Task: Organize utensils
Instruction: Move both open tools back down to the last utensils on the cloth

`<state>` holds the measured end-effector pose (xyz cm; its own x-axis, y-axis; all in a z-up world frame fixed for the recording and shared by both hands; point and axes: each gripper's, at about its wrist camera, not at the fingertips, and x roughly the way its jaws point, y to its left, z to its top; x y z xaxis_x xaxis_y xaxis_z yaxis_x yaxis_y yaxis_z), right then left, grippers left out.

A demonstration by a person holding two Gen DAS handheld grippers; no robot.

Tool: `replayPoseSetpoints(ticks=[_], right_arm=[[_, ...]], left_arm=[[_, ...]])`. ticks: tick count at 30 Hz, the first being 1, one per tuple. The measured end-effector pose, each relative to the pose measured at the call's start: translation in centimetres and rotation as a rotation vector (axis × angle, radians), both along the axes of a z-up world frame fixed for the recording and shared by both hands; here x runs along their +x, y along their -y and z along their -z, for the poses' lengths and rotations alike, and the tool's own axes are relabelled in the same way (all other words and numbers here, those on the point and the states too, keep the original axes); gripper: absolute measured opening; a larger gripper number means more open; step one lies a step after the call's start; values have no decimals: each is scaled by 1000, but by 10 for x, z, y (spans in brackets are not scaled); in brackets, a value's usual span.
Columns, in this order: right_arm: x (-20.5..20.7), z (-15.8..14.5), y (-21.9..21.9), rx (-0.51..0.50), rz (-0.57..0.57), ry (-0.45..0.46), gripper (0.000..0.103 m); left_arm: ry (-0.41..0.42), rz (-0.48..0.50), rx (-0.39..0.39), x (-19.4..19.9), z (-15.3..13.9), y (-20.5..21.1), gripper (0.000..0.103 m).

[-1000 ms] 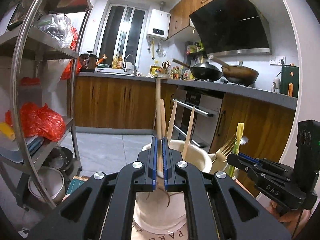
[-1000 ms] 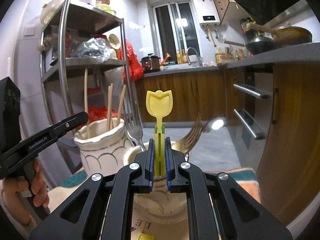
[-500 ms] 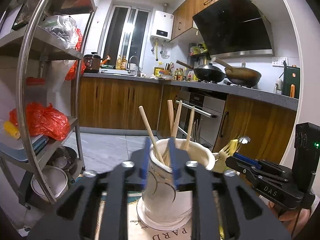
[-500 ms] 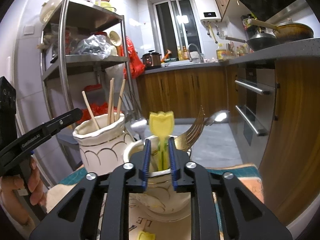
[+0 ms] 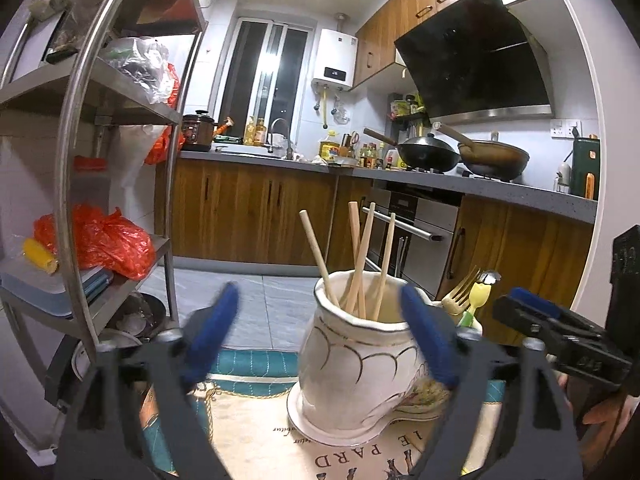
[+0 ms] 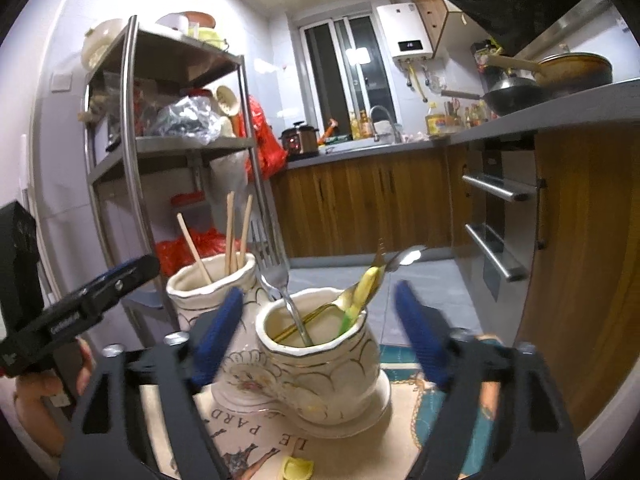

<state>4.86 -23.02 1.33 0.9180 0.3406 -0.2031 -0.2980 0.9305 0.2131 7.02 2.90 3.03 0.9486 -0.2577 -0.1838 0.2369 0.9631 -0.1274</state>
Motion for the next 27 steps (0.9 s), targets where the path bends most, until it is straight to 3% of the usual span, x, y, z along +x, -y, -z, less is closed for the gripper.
replayPoseSetpoints(ticks=[4, 10, 17, 22, 27], right_arm=[[-7, 0, 9, 5, 32, -1, 98], [-15, 6, 18, -49, 123, -29, 98], [-25, 17, 23, -69, 135, -98, 98], [-32, 29, 19, -104, 111, -182, 98], [-33, 48, 4, -170, 31, -334, 98]], left_arm=[[14, -10, 3, -8, 1, -1, 97], [-7, -4, 48, -16, 10, 5, 97], [-45, -11, 75, -30, 20, 6, 97], [-116, -4, 90, -40, 33, 6, 97], [-205, -6, 118, -44, 46, 6, 97]])
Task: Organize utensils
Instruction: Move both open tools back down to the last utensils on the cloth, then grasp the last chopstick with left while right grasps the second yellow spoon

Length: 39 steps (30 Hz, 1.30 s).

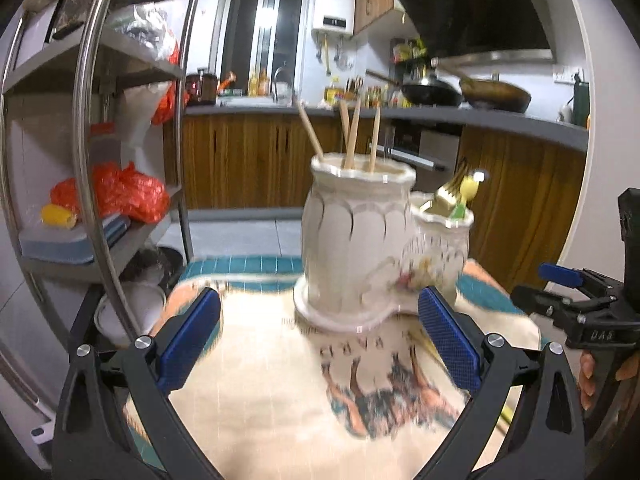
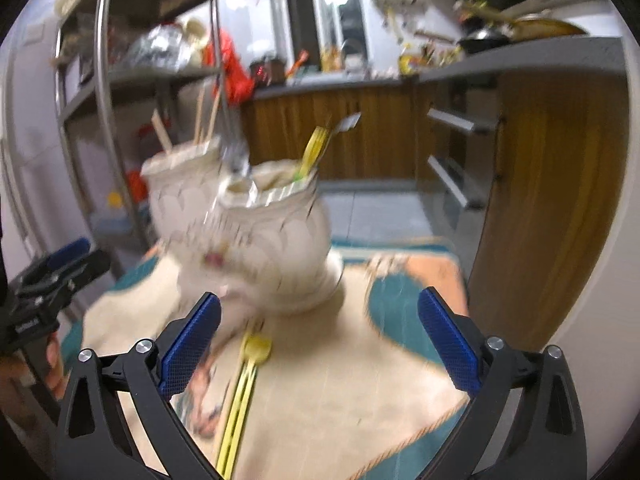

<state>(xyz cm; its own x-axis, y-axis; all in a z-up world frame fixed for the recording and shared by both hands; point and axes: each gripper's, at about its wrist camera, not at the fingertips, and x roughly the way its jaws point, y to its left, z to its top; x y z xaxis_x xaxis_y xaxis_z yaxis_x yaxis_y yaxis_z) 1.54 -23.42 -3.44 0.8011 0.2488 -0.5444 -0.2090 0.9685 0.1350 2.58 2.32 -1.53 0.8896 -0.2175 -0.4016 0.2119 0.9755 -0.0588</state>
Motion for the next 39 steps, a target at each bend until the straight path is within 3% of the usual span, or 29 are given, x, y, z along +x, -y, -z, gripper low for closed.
replayPoseSetpoints(ticks=[4, 15, 26, 27, 31, 35, 39], right_arm=[[-1, 11, -9, -28, -27, -84, 98], [0, 27, -29, -110, -57, -182, 98], [5, 38, -34, -166, -80, -233, 95], [6, 38, -34, -163, -83, -233, 94], [8, 40, -34, -189, -78, -240, 69], [8, 38, -41, -215, -101, -236, 62], [12, 38, -41, -163, -143, -262, 43]], left_arm=[[-62, 11, -2, -3, 9, -2, 97], [-187, 47, 75, -4, 31, 8, 97], [-210, 67, 70, 0, 33, 6, 97], [-210, 68, 72, 1, 33, 6, 97], [-211, 71, 70, 1, 33, 6, 97], [-211, 71, 71, 1, 33, 7, 97], [-213, 77, 69, 1, 34, 8, 97]])
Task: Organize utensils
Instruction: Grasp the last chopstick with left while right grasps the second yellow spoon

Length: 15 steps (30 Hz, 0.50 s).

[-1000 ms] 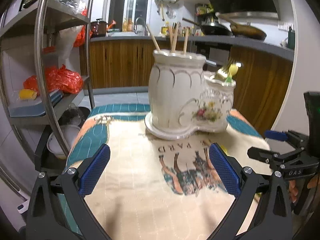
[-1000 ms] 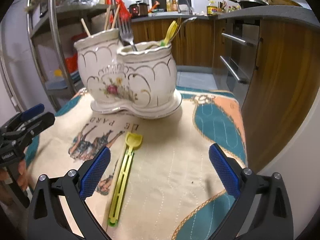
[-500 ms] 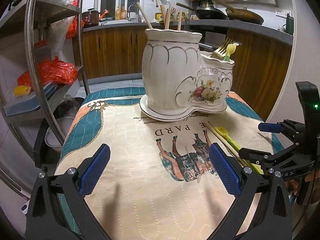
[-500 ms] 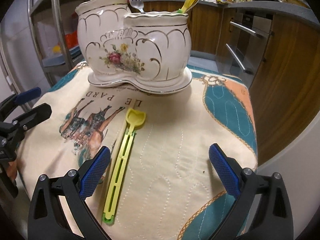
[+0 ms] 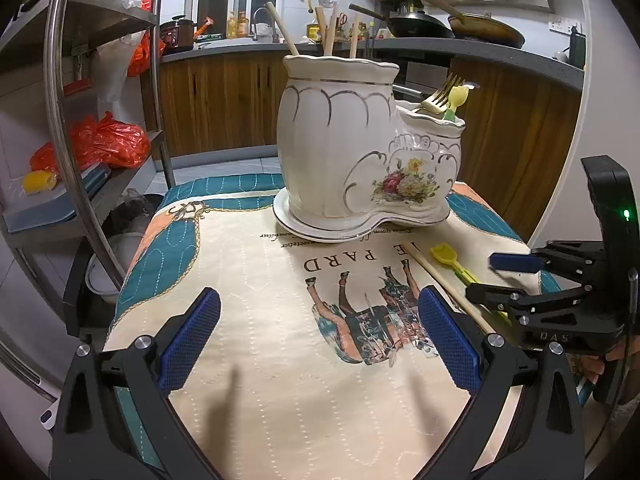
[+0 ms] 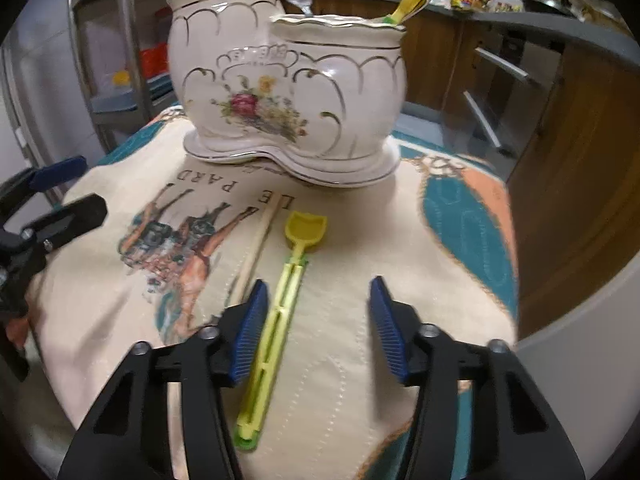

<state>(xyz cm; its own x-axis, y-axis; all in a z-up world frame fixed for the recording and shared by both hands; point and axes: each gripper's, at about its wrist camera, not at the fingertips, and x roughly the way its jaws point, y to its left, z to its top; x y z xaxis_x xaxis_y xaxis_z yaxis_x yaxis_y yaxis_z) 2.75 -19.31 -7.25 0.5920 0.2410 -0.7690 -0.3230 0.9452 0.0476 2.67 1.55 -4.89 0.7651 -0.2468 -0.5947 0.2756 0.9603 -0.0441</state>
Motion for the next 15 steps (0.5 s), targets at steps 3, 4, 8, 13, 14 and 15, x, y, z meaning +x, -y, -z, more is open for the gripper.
replayPoseSetpoints(ticks=[3, 4, 8, 13, 14, 15], right_arm=[[2, 0, 6, 40, -10, -14, 27], [2, 0, 7, 51, -14, -18, 18], [3, 0, 24, 143, -18, -41, 10], [-1, -10, 44, 161, 13, 13, 10], [-2, -13, 50, 168, 22, 25, 10], [-3, -15, 54, 173, 26, 35, 10]], left_arm=[[-14, 7, -11, 1, 0, 4, 97], [-18, 10, -15, 0, -1, 6, 97], [-36, 17, -11, -3, -4, 18, 97], [-111, 48, 1, -7, -2, 47, 97], [-129, 55, -4, -7, -1, 53, 97], [-153, 63, -13, -7, 0, 60, 97]])
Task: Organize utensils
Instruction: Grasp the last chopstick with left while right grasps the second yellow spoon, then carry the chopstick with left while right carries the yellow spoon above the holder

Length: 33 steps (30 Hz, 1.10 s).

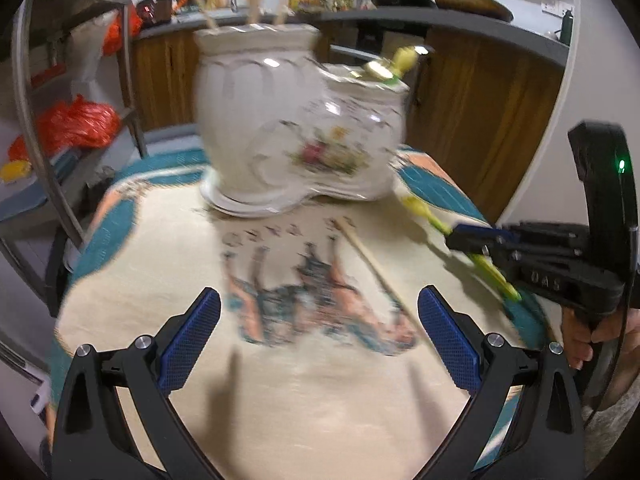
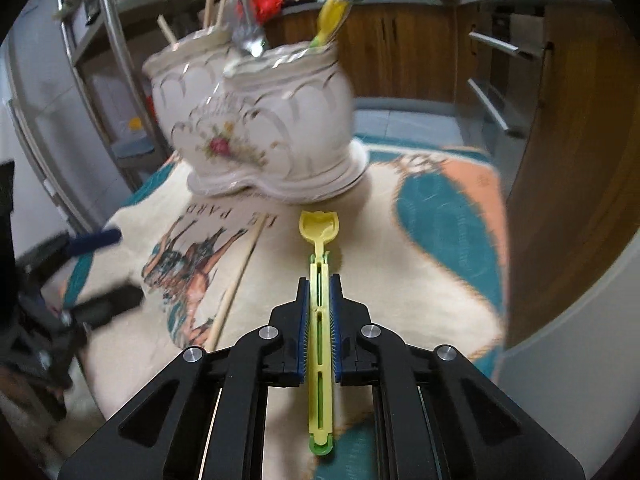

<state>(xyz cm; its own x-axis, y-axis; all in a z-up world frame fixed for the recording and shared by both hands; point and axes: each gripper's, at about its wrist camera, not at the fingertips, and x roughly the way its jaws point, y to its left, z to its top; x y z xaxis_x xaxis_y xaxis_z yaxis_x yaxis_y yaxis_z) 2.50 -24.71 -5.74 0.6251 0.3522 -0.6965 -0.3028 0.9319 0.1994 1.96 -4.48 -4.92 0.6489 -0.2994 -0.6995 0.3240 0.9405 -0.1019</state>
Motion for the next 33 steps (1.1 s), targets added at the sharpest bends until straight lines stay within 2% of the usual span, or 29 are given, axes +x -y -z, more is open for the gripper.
replayPoseSetpoints(ticks=[2, 3, 7, 12, 13, 14, 17, 22, 28, 33], right_arm=[[-2, -4, 6, 10, 3, 14, 10], [-3, -5, 7, 13, 4, 20, 10], [-5, -11, 11, 14, 1, 48, 10], [-13, -18, 18, 6, 6, 74, 10], [-13, -18, 20, 8, 7, 77, 10], [-13, -19, 22, 16, 6, 77, 10], [-13, -20, 23, 22, 1, 80, 10], [-15, -18, 17, 26, -39, 71, 10], [-17, -14, 5, 12, -77, 60, 10], [-21, -22, 10, 75, -71, 97, 10]], left_arm=[[-30, 5, -6, 0, 2, 11, 95], [-47, 8, -2, 0, 4, 18, 90], [-68, 11, 74, 0, 12, 48, 76], [-100, -3, 154, 6, 25, 69, 49], [-89, -6, 163, 6, 25, 70, 49], [-85, -8, 173, 7, 25, 71, 42], [-92, 5, 194, 9, 23, 70, 11], [-94, 41, 231, 9, 18, 56, 8], [-98, 61, 240, 4, 13, 29, 5], [-28, 91, 204, -12, -2, 18, 5]])
